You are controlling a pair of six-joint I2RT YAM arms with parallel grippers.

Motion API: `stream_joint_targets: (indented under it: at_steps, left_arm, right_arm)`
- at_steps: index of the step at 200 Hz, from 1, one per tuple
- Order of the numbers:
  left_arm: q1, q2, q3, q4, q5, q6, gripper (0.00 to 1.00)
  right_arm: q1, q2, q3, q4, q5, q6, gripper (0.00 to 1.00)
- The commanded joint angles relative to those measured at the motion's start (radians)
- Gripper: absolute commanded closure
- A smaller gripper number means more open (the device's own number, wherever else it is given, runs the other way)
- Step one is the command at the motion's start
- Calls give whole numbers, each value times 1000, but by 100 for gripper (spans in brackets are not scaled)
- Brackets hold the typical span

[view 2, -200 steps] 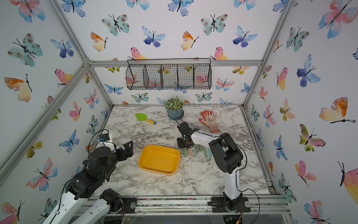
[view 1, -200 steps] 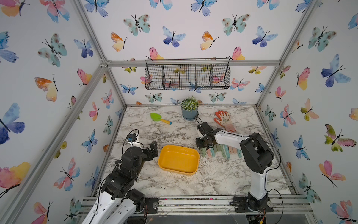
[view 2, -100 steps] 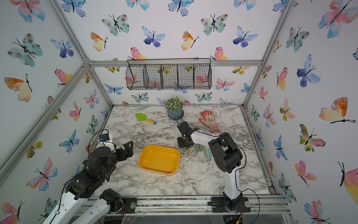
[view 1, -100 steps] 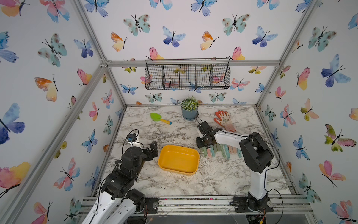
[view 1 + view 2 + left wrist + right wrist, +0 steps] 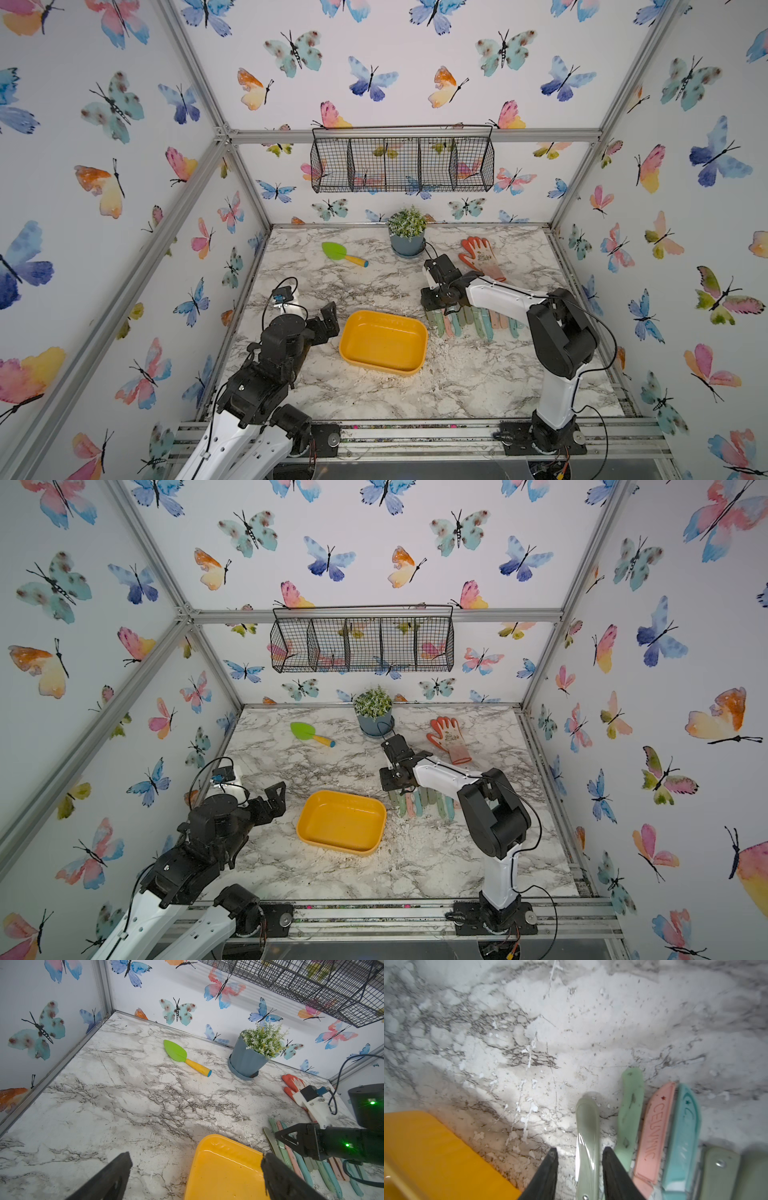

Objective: Take the fruit knife out of the storage box
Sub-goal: Place the fruit knife at the center of the board.

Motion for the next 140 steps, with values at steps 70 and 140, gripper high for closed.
stream_joint_targets:
  at_steps: [70,140]
  left_arm:
    - [-1,-9,-7,-1,-4,-1,1]
    - [-2,-16,-6,-5,-19,-7,1]
  right_arm:
    - [29,-258,-179,196,-222,-285,59]
    - [289,-144,-79,57,-354,-581,53]
